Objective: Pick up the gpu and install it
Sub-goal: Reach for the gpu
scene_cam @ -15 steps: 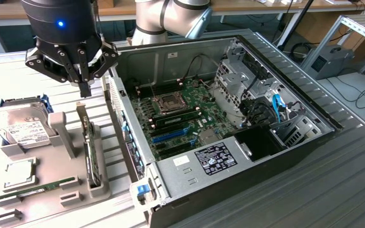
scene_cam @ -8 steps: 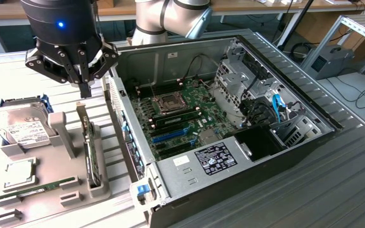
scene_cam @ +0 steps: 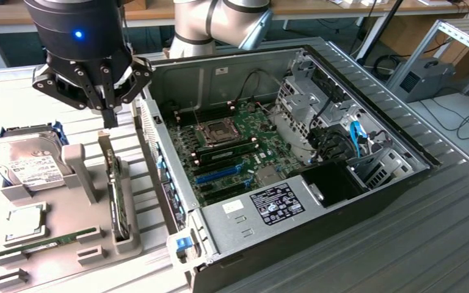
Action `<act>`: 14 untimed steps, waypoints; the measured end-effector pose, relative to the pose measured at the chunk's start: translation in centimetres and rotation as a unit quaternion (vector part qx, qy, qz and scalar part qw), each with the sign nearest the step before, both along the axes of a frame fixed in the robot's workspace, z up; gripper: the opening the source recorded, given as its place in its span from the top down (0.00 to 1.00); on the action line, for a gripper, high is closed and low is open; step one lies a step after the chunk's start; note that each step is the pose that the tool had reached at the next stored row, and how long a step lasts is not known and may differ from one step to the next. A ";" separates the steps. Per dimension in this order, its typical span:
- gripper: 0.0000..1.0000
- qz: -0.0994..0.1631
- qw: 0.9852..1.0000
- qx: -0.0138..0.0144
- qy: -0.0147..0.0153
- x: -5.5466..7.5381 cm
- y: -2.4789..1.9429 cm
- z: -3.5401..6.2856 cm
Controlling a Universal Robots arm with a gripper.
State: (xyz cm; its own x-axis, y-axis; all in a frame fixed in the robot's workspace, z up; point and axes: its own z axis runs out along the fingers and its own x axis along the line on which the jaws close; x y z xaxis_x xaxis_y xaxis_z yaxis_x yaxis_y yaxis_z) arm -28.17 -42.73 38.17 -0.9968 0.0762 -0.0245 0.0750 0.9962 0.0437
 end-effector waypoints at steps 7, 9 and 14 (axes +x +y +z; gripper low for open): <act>0.89 0.000 1.000 0.000 0.000 0.0 -0.36 0.00; 0.89 0.000 1.000 0.000 0.000 0.0 -0.41 0.00; 0.89 0.000 1.000 0.000 0.000 0.0 -0.65 0.00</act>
State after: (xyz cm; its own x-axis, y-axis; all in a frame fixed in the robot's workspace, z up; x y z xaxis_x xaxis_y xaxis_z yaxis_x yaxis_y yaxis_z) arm -28.18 -43.39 38.17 -0.9968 0.0762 -0.0245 0.0751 0.9962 0.0437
